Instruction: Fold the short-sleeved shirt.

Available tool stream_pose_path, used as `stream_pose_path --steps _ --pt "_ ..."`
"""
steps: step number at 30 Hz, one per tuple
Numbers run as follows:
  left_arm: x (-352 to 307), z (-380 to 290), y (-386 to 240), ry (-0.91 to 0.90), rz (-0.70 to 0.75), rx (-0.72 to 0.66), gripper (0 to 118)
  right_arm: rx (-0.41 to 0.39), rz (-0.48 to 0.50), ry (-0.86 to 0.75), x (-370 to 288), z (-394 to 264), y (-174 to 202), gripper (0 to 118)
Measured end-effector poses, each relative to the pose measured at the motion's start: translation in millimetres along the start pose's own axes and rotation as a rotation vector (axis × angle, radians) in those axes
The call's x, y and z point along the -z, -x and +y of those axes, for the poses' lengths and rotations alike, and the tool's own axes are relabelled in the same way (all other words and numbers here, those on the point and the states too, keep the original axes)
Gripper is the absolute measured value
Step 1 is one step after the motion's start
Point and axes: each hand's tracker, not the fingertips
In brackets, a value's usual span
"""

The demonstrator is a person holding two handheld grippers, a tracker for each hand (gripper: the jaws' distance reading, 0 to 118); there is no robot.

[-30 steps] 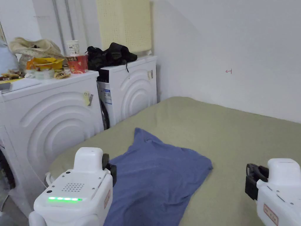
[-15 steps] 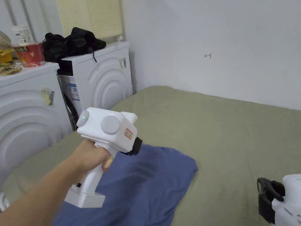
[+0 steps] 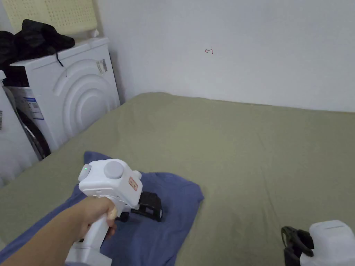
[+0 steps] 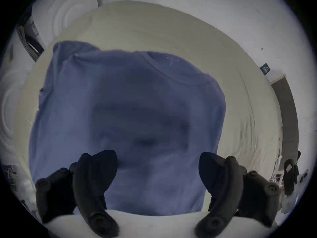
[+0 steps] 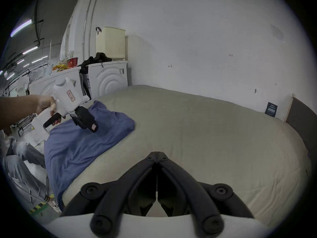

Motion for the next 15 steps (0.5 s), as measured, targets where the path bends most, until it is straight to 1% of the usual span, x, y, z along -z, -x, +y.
stream_pose_path --steps 1,2,3,4,5,6,7,8,10,11,12,14,15 --pt "5.6 -1.1 -4.1 0.023 -0.005 0.010 90 0.000 -0.002 0.003 0.1 -1.9 -0.6 0" --pt "8.2 -5.4 -5.5 0.030 -0.002 0.025 66 -0.001 -0.007 0.005 -0.5 -4.0 -1.2 0" --pt "9.6 -8.1 -9.0 0.025 0.043 0.071 7 0.000 -0.013 0.007 -1.6 -5.6 -2.0 0" --pt "11.6 -10.0 -11.1 0.009 0.115 0.110 0 0.004 -0.015 0.010 -3.2 -6.8 -3.4 0" --pt "4.9 -12.3 -10.7 -0.034 0.120 0.107 0 0.010 -0.015 0.014 -4.6 -7.7 -5.2 0" --pt "2.0 -12.5 -9.5 -0.012 0.000 0.047 0 0.010 -0.017 0.019 -6.4 -8.6 -6.9 0" --pt "-3.0 -12.2 -9.7 -0.013 -0.034 0.030 0 0.004 -0.022 0.021 -8.7 -9.5 -8.4 0" --pt "-11.9 -10.7 -11.0 -0.059 -0.003 0.018 0 -0.003 -0.030 0.020 -12.1 -10.1 -11.5 0" --pt "-29.9 -5.0 -7.6 -0.141 -0.058 -0.018 0 0.001 -0.047 0.016 -17.9 -9.7 -18.4 0" --pt "-40.9 1.0 -4.9 -0.215 -0.007 -0.006 0 0.019 -0.054 0.014 -21.5 -8.6 -24.0 0" --pt "-49.3 1.3 -6.3 -0.216 0.005 -0.012 0 0.031 -0.062 0.012 -25.0 -7.9 -29.5 0" --pt "-63.9 -1.2 -8.1 -0.274 -0.011 0.003 0 0.041 -0.101 0.002 -32.0 -6.8 -37.7 0" --pt "-70.5 -3.7 -8.8 -0.272 -0.048 -0.040 0 0.051 -0.114 -0.002 -35.9 -5.9 -42.3 0"
